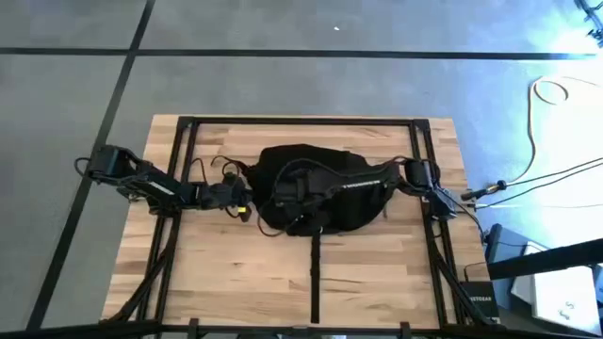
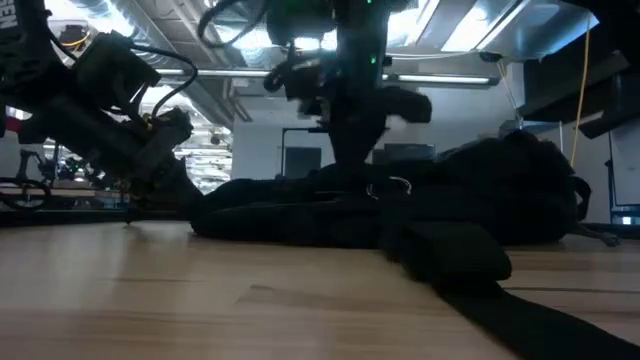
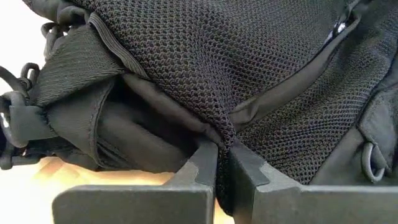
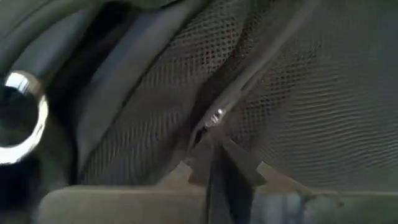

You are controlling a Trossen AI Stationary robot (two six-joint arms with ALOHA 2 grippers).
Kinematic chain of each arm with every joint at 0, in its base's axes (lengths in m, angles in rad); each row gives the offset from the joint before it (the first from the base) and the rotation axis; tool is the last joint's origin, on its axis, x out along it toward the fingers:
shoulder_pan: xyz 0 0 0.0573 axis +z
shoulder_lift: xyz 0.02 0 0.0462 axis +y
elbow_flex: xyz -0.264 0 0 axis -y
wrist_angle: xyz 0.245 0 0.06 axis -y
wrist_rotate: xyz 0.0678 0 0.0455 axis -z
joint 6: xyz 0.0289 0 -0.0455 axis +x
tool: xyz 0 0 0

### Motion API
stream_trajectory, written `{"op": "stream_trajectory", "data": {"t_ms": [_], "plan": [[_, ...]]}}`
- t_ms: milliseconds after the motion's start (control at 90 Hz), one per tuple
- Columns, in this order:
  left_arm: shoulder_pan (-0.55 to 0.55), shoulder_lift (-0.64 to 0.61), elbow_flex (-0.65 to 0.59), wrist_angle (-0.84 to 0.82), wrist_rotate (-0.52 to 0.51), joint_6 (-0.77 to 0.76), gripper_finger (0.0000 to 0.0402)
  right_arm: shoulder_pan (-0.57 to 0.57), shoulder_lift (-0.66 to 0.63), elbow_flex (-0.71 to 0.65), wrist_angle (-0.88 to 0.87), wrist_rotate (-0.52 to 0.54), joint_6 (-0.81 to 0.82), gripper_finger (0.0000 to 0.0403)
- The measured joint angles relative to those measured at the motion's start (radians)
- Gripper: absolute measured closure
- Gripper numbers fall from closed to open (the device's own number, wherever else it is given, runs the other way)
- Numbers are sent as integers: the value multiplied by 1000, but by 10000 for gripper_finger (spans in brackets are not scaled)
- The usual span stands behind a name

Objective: Unpack backpack
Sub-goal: Close the black bag

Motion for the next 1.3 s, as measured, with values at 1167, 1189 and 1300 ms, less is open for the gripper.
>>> {"op": "stream_trajectory", "data": {"t_ms": [1167, 1189, 1300], "plan": [[0, 0, 1, 7, 0, 1, 402, -155, 68, 122, 123, -302, -452, 287], [0, 0, 1, 7, 0, 1, 402, -154, 68, 123, 132, -298, -472, 296], [0, 0, 2, 3, 0, 2, 402, -148, 68, 123, 147, -295, -569, 357]]}}
